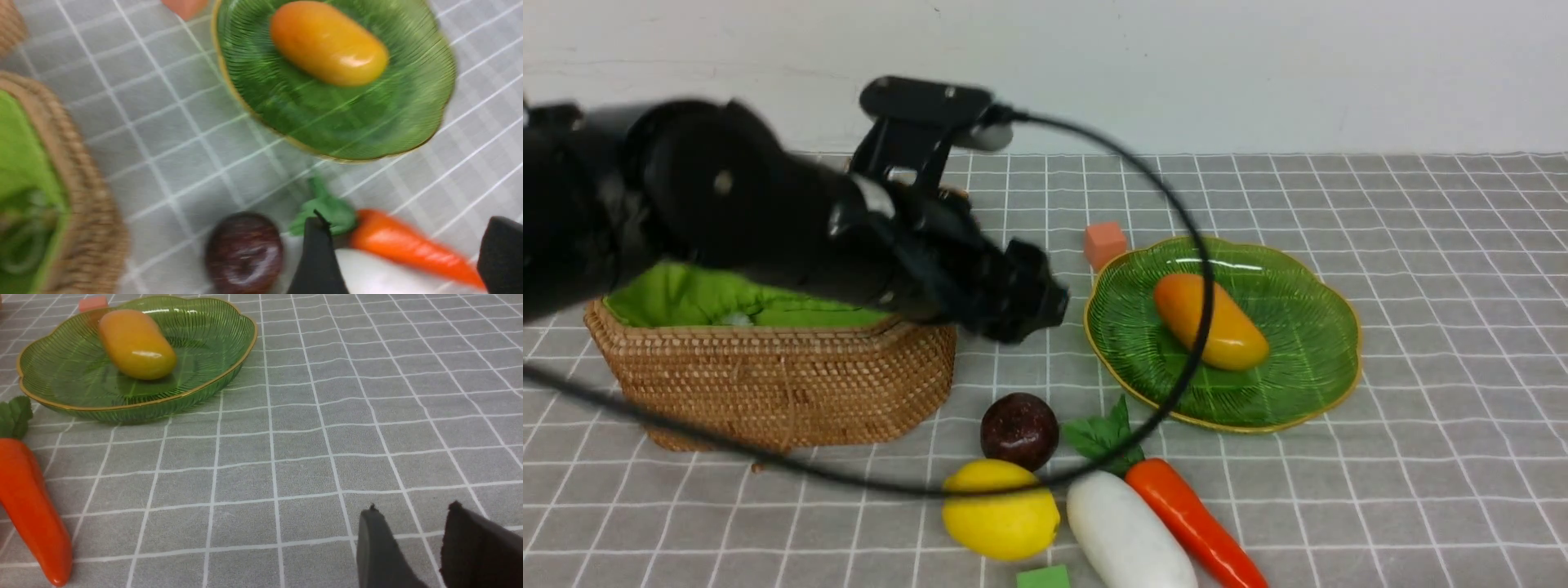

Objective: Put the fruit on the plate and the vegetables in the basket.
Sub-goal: Grab a mangosteen with your left arm and put it on the plate on the right

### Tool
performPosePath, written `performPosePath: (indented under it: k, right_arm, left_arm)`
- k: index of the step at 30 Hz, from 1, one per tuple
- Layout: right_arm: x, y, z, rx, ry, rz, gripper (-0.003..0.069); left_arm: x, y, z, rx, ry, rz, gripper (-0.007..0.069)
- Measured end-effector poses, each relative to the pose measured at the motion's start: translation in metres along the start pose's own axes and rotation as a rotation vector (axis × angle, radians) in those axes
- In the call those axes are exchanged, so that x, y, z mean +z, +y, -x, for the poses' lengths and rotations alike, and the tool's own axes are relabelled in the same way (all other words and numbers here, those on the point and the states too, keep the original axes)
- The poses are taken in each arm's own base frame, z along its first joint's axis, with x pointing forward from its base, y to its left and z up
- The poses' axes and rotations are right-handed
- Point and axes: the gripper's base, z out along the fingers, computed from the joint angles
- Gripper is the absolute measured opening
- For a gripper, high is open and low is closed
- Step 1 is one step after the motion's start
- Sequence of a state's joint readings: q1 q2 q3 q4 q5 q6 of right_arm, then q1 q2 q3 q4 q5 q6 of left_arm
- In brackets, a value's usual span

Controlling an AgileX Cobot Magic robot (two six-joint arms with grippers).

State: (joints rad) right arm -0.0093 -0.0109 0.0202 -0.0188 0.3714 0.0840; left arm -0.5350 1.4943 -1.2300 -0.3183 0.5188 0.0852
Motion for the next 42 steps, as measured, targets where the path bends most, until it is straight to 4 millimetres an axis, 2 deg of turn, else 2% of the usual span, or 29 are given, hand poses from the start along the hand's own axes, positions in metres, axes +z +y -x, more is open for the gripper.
performPosePath:
  k: [5, 9, 12, 14, 18, 25, 27, 28, 29, 31, 36, 42]
  right_arm:
    - [0.0, 0.0, 0.0, 0.0, 0.0, 0.0, 0.024]
    - [0.0, 0.0, 0.0, 0.0, 0.0, 0.0, 0.024]
    - [0.0, 0.0, 0.0, 0.0, 0.0, 0.0, 0.024]
    - [0.0, 0.0, 0.0, 0.0, 0.0, 0.0, 0.024]
    - [0.0, 0.0, 0.0, 0.0, 0.0, 0.0, 0.024]
    - [0.0, 0.0, 0.0, 0.0, 0.0, 0.0, 0.024]
    - [0.0, 0.0, 0.0, 0.0, 0.0, 0.0, 0.024]
    - [0.0, 0.0, 0.0, 0.0, 0.0, 0.0, 0.024]
    - [0.0, 0.0, 0.0, 0.0, 0.0, 0.0, 0.024]
    - [0.0, 0.0, 0.0, 0.0, 0.0, 0.0, 0.024]
    - [0.0, 0.0, 0.0, 0.0, 0.0, 0.0, 0.024]
    - [0.0, 0.0, 0.0, 0.0, 0.0, 0.0, 0.024]
  left_arm:
    - [-0.002, -0.004, 0.028, -0.102, 0.008, 0.023, 0.0523]
    - [0.006, -0.003, 0.032, -0.202, 0.027, 0.036, 0.0585]
    - [0.018, -0.005, 0.026, -0.212, 0.071, 0.037, 0.061]
    - [0.031, -0.017, 0.017, -0.141, 0.122, 0.019, 0.0614]
    - [0.035, -0.029, 0.01, -0.084, 0.158, 0.017, 0.0614]
    - [0.043, -0.011, 0.004, -0.203, 0.195, 0.208, 0.0613]
    - [0.056, -0.006, -0.002, -0.235, 0.22, 0.247, 0.0613]
    - [0.056, -0.005, -0.002, -0.237, 0.219, 0.248, 0.0613]
    - [0.068, -0.002, -0.009, -0.249, 0.254, 0.268, 0.0613]
    - [0.075, -0.001, -0.013, -0.254, 0.274, 0.279, 0.0613]
    - [0.113, 0.008, -0.037, -0.27, 0.377, 0.317, 0.0613]
    - [0.126, 0.011, -0.045, -0.273, 0.408, 0.327, 0.0613]
